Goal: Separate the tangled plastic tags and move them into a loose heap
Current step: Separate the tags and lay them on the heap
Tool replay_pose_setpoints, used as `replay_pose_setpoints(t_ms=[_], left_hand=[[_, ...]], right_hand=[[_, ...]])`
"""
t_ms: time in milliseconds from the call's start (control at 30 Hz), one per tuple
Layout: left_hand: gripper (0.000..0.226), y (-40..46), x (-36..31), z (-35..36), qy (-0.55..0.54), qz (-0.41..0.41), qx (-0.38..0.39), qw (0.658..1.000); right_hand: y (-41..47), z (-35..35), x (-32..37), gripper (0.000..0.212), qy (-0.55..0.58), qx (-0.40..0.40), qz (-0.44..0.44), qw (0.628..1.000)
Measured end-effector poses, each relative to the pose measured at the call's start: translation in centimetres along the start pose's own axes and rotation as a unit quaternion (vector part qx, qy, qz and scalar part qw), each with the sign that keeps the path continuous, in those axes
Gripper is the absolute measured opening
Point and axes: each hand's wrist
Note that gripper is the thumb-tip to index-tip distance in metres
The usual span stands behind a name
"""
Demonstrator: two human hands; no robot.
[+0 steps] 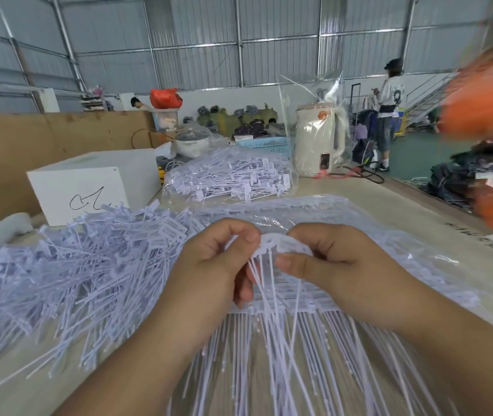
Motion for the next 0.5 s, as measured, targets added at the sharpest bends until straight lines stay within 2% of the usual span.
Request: replay_pose_setpoints(t_ms=[100, 233, 300, 433, 500], left_hand=[[0.014, 0.0, -0.2, 0.2, -0.02, 0.021, -0.03, 0.999], [0.019, 0.1, -0.1, 0.3, -0.013, 0.041, -0.067, 0.997], [0.023, -0.1, -0.2, 0.3, -0.005, 0.052, -0.078, 0.996], [0.021, -0.8, -0.6, 0.4, 0.018, 0.078, -0.077, 0.994], [0.02, -0.8, -0.4, 0.4, 0.023, 0.072, -0.072, 0.995]], right_hand=[[0.2, 1.1, 0.0, 0.011, -0.027, -0.079, -0.037, 0.996], [0.3, 2.8, 0.1, 0.011, -0.071, -0.136, -0.04, 0.987], [0.3, 3.2, 0.3, 0.015, -0.077, -0.158, -0.026, 0.984], [0.4, -0.4, 0.0, 0.036, -0.036, -0.28, 0.064, 0.957], [0.1, -1.6, -0.1, 0.04, -0.079, -0.256, 0.05, 0.962]])
Point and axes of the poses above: each hand's wrist, its own y-axis towards the middle knuckle, its own z-axis out of the palm, x = y × z, and after that the axes turned 5 degrees about x, right-handed
